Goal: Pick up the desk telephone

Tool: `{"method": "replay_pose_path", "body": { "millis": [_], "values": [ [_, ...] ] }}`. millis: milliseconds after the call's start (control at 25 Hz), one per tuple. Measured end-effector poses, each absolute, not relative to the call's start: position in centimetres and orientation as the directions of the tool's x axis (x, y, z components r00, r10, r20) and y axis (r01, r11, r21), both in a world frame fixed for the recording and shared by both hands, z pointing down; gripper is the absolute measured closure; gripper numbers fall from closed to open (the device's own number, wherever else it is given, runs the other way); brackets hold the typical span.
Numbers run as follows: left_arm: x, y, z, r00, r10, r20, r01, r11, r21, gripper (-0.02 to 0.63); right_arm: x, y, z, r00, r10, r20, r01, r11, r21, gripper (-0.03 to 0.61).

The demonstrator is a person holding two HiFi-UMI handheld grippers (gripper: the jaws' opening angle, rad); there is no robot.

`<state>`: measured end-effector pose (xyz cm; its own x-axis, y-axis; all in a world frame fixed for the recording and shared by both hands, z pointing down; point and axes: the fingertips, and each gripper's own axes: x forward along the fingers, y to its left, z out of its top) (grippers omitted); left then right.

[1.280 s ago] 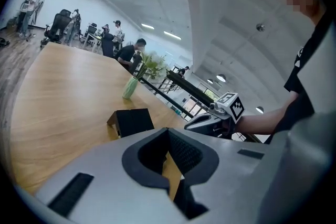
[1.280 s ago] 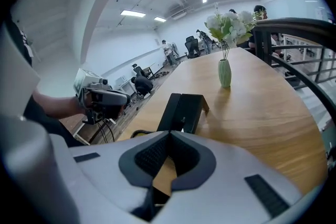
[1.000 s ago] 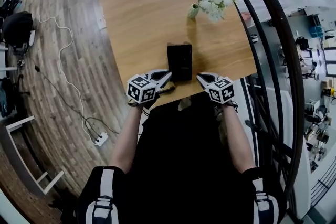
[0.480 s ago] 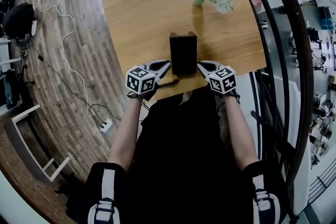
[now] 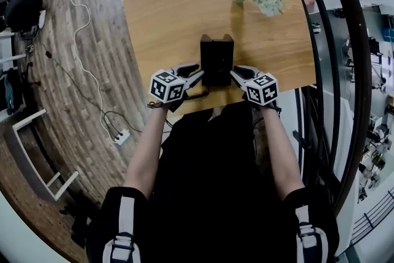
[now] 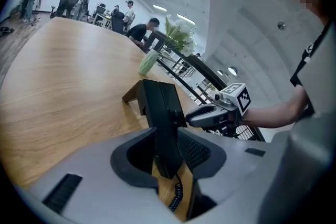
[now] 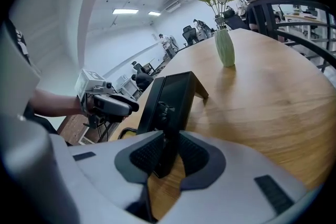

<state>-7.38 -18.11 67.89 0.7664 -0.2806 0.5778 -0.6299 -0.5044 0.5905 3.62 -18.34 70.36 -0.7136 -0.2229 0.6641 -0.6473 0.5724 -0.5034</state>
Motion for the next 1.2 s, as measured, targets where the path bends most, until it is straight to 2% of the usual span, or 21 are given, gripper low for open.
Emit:
{"method": "replay_pose_path", "body": {
  "millis": [80,400,640,1200],
  "values": [
    [-7.5,-18.4,68.5,0.761,-0.281,0.585,-0.638,-0.491,0.594,0.486,3.6,-18.8,70.6,-0.718,-0.230,0.657,-0.647,0.568,-0.509,0.461],
    [-7.2,-18.5,70.0,0.792,-0.262,0.551,-0.606,-0.450,0.656,0.411,3.3,-19.2,71.2,-0.758,-0.233,0.610,-0.627,0.519,-0.581,0.386],
    [-6.2,-18.4,71.2,0.809,-0.227,0.541,-0.582,-0.435,0.687,0.397,2.3,-19.6,70.9,-0.791,-0.235,0.565,-0.597,0.504,-0.625,0.382],
    [-4.1,-19.8,71.5,0.845,-0.219,0.487,-0.532,-0.420,0.735,0.365,1.2,-20.0,71.6,-0.814,-0.197,0.546,-0.560,0.516,-0.648,0.373]
  ]
}}
